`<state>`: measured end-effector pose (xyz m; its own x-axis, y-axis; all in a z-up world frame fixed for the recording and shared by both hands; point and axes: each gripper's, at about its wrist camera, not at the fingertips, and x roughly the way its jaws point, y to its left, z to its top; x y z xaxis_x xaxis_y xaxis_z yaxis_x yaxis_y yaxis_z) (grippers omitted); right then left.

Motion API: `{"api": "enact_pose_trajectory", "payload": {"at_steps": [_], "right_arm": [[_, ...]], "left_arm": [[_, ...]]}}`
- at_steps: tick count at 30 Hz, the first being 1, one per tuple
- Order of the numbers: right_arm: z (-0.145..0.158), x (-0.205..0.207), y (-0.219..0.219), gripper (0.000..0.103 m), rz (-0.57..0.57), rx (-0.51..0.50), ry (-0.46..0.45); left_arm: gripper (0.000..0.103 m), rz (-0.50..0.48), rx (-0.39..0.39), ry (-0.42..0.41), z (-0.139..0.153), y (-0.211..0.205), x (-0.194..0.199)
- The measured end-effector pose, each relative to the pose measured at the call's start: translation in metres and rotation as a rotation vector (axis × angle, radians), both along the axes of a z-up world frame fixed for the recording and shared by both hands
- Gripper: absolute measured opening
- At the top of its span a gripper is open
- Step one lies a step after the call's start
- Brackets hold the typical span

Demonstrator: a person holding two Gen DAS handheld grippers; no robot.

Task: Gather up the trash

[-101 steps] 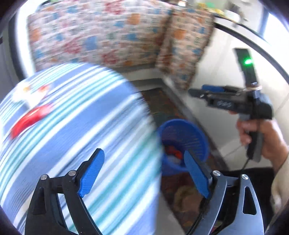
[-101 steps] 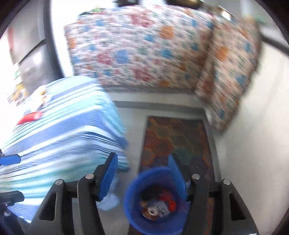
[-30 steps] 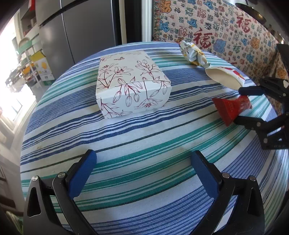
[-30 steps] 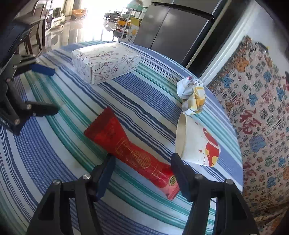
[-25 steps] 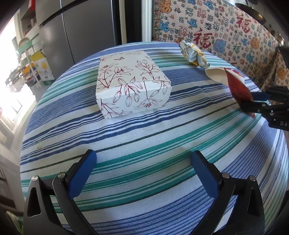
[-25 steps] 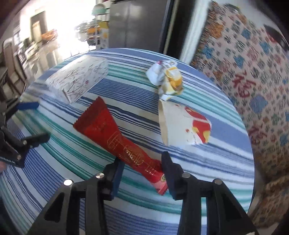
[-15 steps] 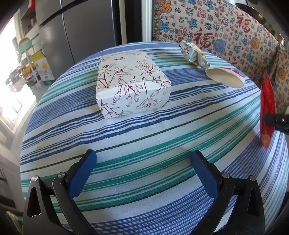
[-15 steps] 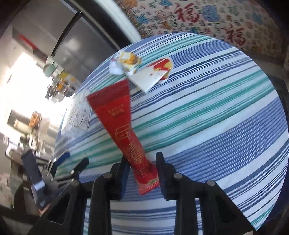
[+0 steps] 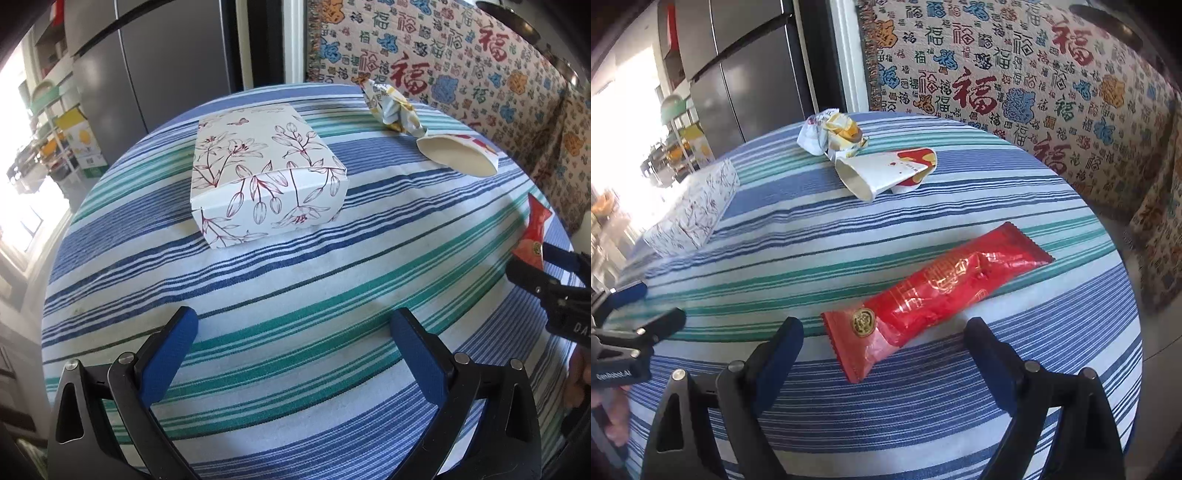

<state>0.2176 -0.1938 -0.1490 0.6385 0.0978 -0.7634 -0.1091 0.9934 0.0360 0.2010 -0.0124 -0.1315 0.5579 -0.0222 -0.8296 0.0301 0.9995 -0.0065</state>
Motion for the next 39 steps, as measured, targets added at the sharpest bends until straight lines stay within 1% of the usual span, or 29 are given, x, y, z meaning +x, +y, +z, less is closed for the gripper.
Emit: {"api": "enact_pose_trajectory", "payload": {"at_steps": [2,4,5,6,8,11,13,14,15,16,17,19,20,22,24,25,26,28,29,30,31,32,34,35,36,37,38,39], "right_arm": [[0.000,0.001,0.002,0.092,0.003,-0.018,0.002],[0.000,0.003,0.001,0.092,0.004,-0.017,0.003],[0.000,0.003,0.000,0.092,0.004,-0.014,0.003],[0.000,0.002,0.000,0.092,0.004,-0.011,0.002],[0.001,0.002,-0.002,0.092,0.004,-0.015,0.002],[0.001,0.001,-0.001,0.093,0.003,-0.030,0.004],[0.000,0.001,0.000,0.093,0.003,-0.028,0.004],[0.001,0.001,-0.002,0.092,0.003,-0.010,0.001],[0.001,-0.001,-0.007,0.092,0.003,0.014,-0.002],[0.001,-0.003,-0.013,0.092,0.002,0.024,0.001],[0.001,-0.005,-0.017,0.092,-0.002,0.009,0.012],[0.001,-0.008,-0.028,0.092,-0.002,-0.042,0.053],[0.001,-0.010,-0.036,0.092,-0.008,-0.046,0.072],[0.003,-0.012,-0.058,0.092,-0.074,-0.028,0.108],[0.005,-0.016,-0.082,0.092,-0.144,0.019,0.122],[0.006,-0.018,-0.087,0.092,-0.159,0.040,0.125],[0.009,-0.021,-0.091,0.092,-0.162,0.084,0.112],[0.014,-0.025,-0.087,0.092,-0.136,0.189,0.077],[0.017,-0.024,-0.076,0.092,-0.132,0.268,0.036],[0.017,-0.024,-0.076,0.092,-0.132,0.268,0.036],[0.016,-0.018,-0.067,0.092,-0.136,0.288,0.016],[0.014,-0.011,-0.058,0.092,-0.137,0.286,0.011],[0.006,0.008,-0.039,0.092,-0.129,0.237,0.015],[0.005,0.012,-0.028,0.090,-0.127,0.158,-0.014],[0.002,0.017,-0.020,0.087,-0.120,0.083,-0.015],[0.001,0.019,-0.016,0.075,-0.112,0.031,-0.010],[0.002,0.019,-0.013,0.057,-0.100,0.003,-0.014],[0.002,0.018,-0.012,0.053,-0.094,-0.041,-0.015]], "left_arm": [[0.102,0.008,-0.017,0.003,0.004,0.003,0.009],[0.102,0.020,-0.038,-0.031,0.015,0.004,0.016],[0.102,0.030,-0.036,-0.050,0.020,0.004,0.021],[0.102,0.044,-0.030,-0.068,0.025,0.004,0.026],[0.102,0.075,-0.009,-0.076,0.027,0.003,0.040],[0.102,0.114,0.036,-0.062,0.018,-0.001,0.059],[0.101,0.127,0.061,-0.072,0.013,-0.002,0.067],[0.089,0.134,0.067,-0.079,0.011,0.000,0.068],[0.088,0.135,0.050,-0.077,0.010,0.004,0.066],[0.087,0.128,0.017,-0.085,0.011,0.009,0.062],[0.087,0.121,-0.007,-0.096,0.013,0.014,0.055],[0.086,0.090,-0.024,-0.102,0.017,0.018,0.043],[0.086,0.062,-0.034,-0.099,0.018,0.020,0.036],[0.086,0.019,-0.051,-0.084,0.019,0.024,0.020],[0.087,-0.019,-0.077,-0.072,0.019,0.021,0.003],[0.087,-0.034,-0.086,-0.074,0.020,0.017,-0.003],[0.087,-0.046,-0.087,-0.077,0.020,0.013,-0.010],[0.088,-0.055,-0.069,-0.083,0.019,-0.001,-0.016],[0.089,-0.059,-0.053,-0.087,0.017,-0.007,-0.017],[0.093,-0.065,-0.035,-0.089,0.015,-0.015,-0.017],[0.095,-0.064,-0.011,-0.089,0.013,-0.022,-0.017],[0.097,-0.059,0.013,-0.085,0.011,-0.028,-0.015],[0.098,-0.052,0.049,-0.083,0.008,-0.033,-0.010],[0.099,-0.047,0.065,-0.080,0.006,-0.035,-0.008],[0.100,-0.046,0.083,-0.066,0.003,-0.036,-0.006],[0.101,-0.042,0.091,-0.051,-0.001,-0.036,-0.004],[0.102,-0.033,0.071,-0.048,-0.001,-0.031,-0.002],[0.103,-0.021,0.060,-0.038,-0.003,-0.026,-0.002]]}}
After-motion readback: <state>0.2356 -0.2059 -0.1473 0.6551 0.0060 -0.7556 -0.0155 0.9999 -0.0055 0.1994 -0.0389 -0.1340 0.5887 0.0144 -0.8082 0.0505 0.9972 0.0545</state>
